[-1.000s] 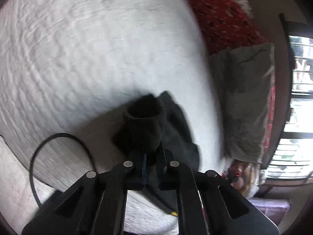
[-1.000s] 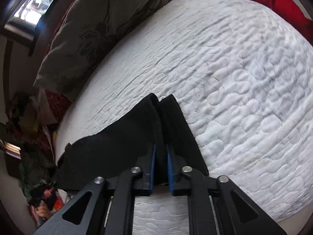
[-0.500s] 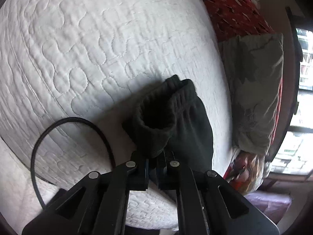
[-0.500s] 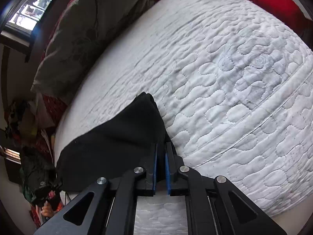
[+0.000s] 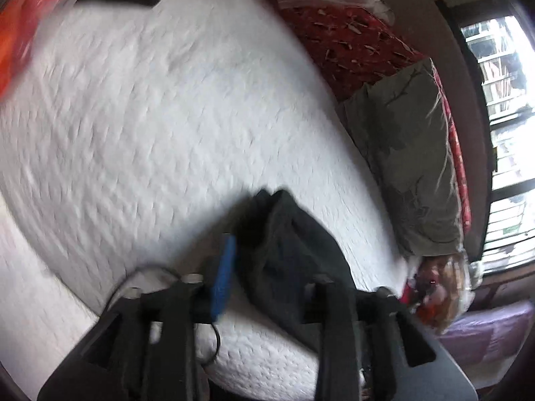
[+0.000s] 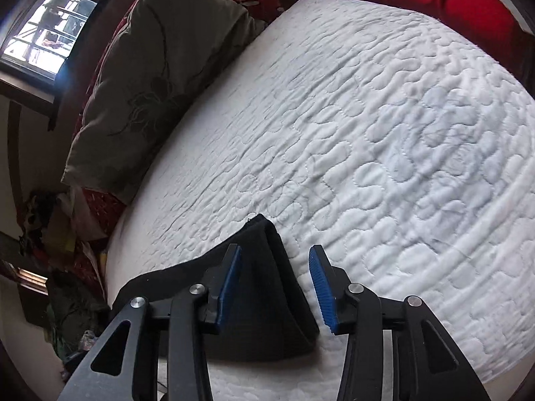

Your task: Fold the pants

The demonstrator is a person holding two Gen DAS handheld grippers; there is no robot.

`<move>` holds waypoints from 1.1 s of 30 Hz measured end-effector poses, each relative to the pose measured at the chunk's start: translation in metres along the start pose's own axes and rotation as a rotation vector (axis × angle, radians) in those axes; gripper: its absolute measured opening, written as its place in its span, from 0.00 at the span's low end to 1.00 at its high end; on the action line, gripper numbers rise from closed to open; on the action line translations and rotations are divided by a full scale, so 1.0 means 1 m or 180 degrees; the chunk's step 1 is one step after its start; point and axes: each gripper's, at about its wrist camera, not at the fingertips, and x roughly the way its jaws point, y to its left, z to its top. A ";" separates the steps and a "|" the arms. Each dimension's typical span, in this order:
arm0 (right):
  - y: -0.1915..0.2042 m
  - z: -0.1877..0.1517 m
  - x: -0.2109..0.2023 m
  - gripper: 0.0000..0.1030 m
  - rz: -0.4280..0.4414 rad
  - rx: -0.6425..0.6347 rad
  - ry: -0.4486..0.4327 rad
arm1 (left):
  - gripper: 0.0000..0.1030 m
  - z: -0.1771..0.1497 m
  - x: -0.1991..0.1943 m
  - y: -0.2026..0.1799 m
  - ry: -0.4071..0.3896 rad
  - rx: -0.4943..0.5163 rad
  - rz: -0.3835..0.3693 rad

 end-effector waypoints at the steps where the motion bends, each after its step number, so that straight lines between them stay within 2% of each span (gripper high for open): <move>1: 0.001 0.000 0.003 0.43 0.0005 -0.0007 0.0015 | 0.45 0.008 0.006 -0.009 0.0048 0.0095 0.0049; 6: 0.013 0.001 0.022 0.44 -0.0014 -0.0050 0.0169 | 0.47 0.030 0.064 -0.051 0.0571 0.0617 0.0348; 8: 0.016 0.001 0.025 0.46 -0.0028 -0.0084 0.0170 | 0.47 0.029 0.088 -0.060 0.0841 0.0798 0.0447; 11: 0.014 0.003 0.025 0.47 0.0004 -0.0091 0.0190 | 0.47 0.016 0.104 -0.071 0.1059 0.1057 0.0462; 13: 0.013 0.003 0.026 0.46 0.0029 -0.0118 0.0209 | 0.28 0.006 0.102 -0.078 0.0890 0.1303 0.0580; 14: 0.013 0.003 0.025 0.41 0.0025 -0.0182 0.0210 | 0.10 0.003 0.099 -0.079 0.0793 0.1327 0.0579; 15: 0.018 0.002 0.025 0.17 -0.0110 -0.0367 0.0183 | 0.06 0.005 0.095 -0.076 0.0754 0.1216 0.0507; 16: 0.024 0.002 0.028 0.12 -0.0239 -0.0497 0.0182 | 0.06 0.010 0.092 -0.073 0.0682 0.1076 0.0449; 17: 0.030 0.003 0.032 0.11 -0.0324 -0.0605 0.0228 | 0.06 0.013 0.086 -0.069 0.0535 0.0986 0.0475; 18: 0.036 0.006 0.030 0.11 -0.0327 -0.0610 0.0173 | 0.06 0.015 0.083 -0.064 0.0383 0.0985 0.0590; 19: 0.040 0.011 0.025 0.10 -0.0264 -0.0597 0.0064 | 0.06 0.015 0.087 -0.058 0.0346 0.1018 0.0752; 21: 0.046 0.021 0.020 0.10 -0.0118 -0.0546 -0.0112 | 0.06 0.013 0.095 -0.046 0.0436 0.0948 0.0856; 23: 0.045 0.026 0.034 0.10 -0.0273 -0.0527 -0.0029 | 0.06 0.012 0.095 -0.040 0.0410 0.0876 0.0812; 24: 0.044 0.026 0.046 0.16 -0.0386 -0.0530 0.0068 | 0.06 0.013 0.092 -0.038 0.0403 0.0805 0.0769; 26: 0.044 0.024 0.054 0.18 -0.0439 -0.0547 0.0104 | 0.07 0.013 0.085 -0.034 0.0422 0.0645 0.0659; 28: 0.044 0.024 0.047 0.35 -0.0380 -0.0444 0.0058 | 0.07 0.013 0.072 -0.027 0.0396 0.0478 0.0517; 31: 0.029 0.018 0.020 0.42 -0.0167 -0.0073 -0.0084 | 0.09 0.008 0.037 -0.015 0.0194 0.0337 0.0349; 32: 0.022 0.013 0.009 0.44 -0.0014 0.0055 -0.0140 | 0.16 0.003 0.030 -0.012 0.0165 0.0307 0.0283; 33: 0.016 0.007 0.000 0.47 0.0101 0.0150 -0.0169 | 0.27 -0.004 0.022 -0.008 0.0148 0.0248 0.0172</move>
